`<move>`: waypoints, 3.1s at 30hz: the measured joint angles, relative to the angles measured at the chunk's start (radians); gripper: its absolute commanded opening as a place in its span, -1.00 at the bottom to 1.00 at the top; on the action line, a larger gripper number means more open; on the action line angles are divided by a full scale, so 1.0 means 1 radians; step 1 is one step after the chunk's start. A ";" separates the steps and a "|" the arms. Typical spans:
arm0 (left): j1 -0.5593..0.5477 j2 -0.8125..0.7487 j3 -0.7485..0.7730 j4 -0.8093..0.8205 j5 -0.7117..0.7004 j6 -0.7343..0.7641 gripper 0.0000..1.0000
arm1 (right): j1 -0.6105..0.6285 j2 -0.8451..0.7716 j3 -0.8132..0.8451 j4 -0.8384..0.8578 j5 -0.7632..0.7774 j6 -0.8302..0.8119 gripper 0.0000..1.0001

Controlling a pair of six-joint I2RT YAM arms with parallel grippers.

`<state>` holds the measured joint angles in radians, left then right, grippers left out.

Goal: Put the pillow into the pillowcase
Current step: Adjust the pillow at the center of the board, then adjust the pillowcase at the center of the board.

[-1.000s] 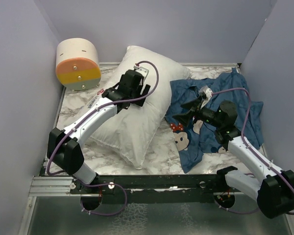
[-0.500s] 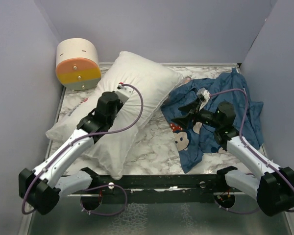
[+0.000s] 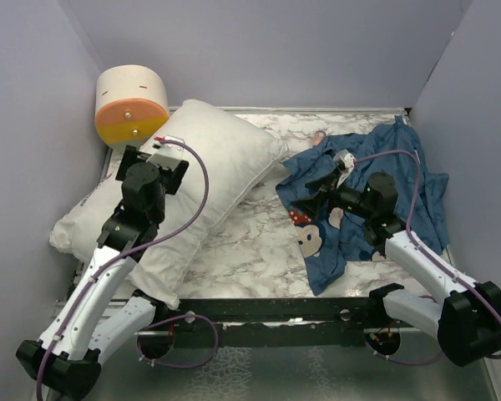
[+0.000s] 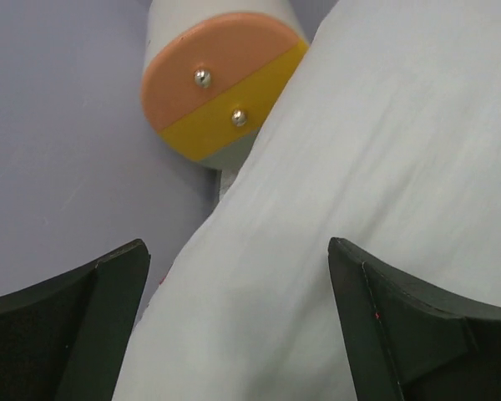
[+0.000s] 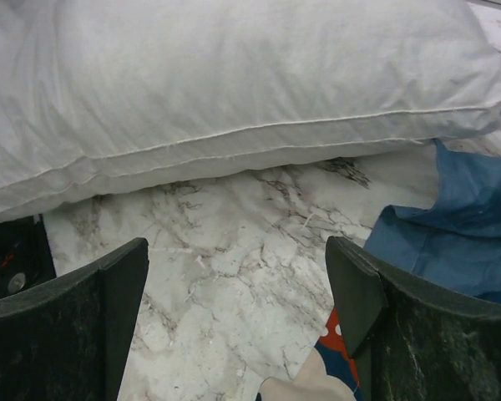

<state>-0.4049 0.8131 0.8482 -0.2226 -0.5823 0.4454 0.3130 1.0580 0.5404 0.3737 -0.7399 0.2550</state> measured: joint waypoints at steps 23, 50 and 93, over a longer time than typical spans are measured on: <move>-0.068 0.137 0.257 -0.449 0.510 -0.930 0.30 | -0.007 0.883 0.816 0.046 0.171 0.303 1.00; 0.049 0.389 0.275 -0.587 0.415 -0.785 0.33 | -0.014 0.319 0.220 0.066 0.025 0.336 -0.99; -0.002 0.199 -0.002 0.201 0.979 -0.579 0.52 | -0.315 0.396 0.311 -0.240 0.409 0.174 -0.21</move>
<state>-0.4065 1.0122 0.8463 -0.0212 0.3969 -0.1333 -0.0017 1.4536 0.8516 0.1337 -0.3309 0.4290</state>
